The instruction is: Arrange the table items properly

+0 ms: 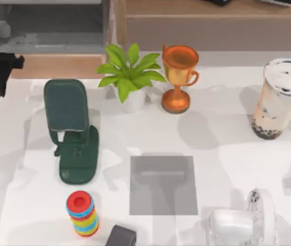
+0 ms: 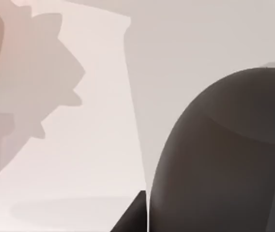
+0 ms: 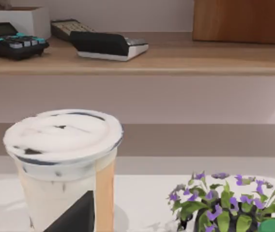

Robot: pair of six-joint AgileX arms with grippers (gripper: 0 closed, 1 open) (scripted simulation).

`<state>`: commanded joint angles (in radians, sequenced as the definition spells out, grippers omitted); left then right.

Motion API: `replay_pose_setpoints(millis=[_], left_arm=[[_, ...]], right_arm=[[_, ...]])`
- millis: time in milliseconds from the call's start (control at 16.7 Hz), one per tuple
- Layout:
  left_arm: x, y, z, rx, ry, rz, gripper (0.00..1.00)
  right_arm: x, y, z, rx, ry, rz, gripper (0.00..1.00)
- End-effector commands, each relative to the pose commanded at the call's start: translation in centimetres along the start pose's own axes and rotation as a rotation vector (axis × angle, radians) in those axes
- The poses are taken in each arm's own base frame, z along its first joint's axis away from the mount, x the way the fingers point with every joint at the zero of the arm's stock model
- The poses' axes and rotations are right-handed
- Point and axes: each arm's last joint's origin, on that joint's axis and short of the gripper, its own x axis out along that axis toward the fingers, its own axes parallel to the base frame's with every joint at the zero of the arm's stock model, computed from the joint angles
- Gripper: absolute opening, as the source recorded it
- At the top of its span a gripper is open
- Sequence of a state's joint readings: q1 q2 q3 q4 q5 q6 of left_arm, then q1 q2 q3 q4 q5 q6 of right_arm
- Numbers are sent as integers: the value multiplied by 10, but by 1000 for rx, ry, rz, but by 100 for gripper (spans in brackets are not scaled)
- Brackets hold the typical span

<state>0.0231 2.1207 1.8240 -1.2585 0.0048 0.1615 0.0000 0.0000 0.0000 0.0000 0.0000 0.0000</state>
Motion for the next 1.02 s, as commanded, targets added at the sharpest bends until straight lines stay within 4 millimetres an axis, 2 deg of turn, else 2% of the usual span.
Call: replay_pose_setpoints(millis=[180,420,780,900,1020], left_arm=[[-15,-6,1,-41,-53,-5,0],[-59,-33,-1,-193,-203,-56,0],[-118,-107,-19,-626,-322,-297,0],[-129,-134,-29,-831,-288,-400,0],[-132,-161,-38,-1060,-203,-482,0]], right_arm=[[0,0,0,0,0,0,100],[0,0,0,0,0,0,100],[0,0,0,0,0,0,100],[0,0,0,0,0,0,100],[0,0,0,0,0,0,100]])
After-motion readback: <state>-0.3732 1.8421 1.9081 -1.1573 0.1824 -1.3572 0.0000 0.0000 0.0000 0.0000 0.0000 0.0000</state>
